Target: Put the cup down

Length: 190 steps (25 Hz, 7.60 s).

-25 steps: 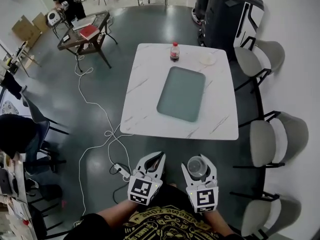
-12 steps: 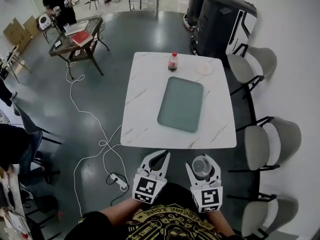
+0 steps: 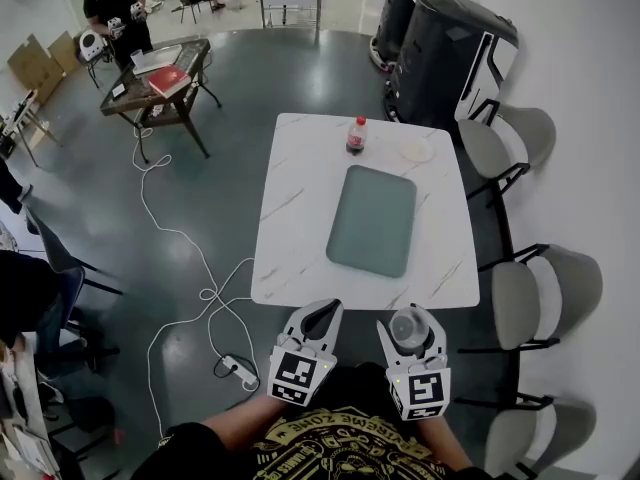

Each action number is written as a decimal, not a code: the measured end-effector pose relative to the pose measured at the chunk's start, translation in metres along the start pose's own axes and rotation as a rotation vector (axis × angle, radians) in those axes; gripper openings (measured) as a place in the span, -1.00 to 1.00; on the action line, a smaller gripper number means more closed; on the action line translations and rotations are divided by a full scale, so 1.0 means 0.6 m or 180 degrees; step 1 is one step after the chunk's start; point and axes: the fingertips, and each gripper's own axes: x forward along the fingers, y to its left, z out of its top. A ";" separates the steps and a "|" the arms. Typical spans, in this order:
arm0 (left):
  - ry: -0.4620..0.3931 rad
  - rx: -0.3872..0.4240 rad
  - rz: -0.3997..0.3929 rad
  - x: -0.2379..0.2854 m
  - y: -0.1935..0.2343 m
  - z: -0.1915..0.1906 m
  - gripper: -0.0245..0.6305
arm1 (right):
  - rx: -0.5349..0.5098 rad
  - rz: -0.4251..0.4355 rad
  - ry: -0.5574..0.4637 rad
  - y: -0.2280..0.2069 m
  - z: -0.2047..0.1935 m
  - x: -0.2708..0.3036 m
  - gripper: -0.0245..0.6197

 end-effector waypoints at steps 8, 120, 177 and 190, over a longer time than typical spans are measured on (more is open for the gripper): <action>-0.0034 -0.0073 0.0122 -0.004 0.022 0.000 -0.90 | -0.0064 0.0088 0.0002 -0.001 0.008 0.027 -0.10; 0.1099 -0.0448 0.1498 0.318 0.123 -0.212 -0.90 | -0.0438 0.1871 0.0677 -0.118 -0.269 0.422 -0.10; 0.0567 -0.0172 0.0964 0.207 0.094 -0.083 -0.90 | 0.0038 0.0875 0.0401 -0.153 -0.145 0.273 0.19; 0.0413 -0.0071 0.0631 0.105 0.053 -0.063 -0.90 | 0.0158 0.0580 0.0451 -0.071 -0.120 0.164 -0.70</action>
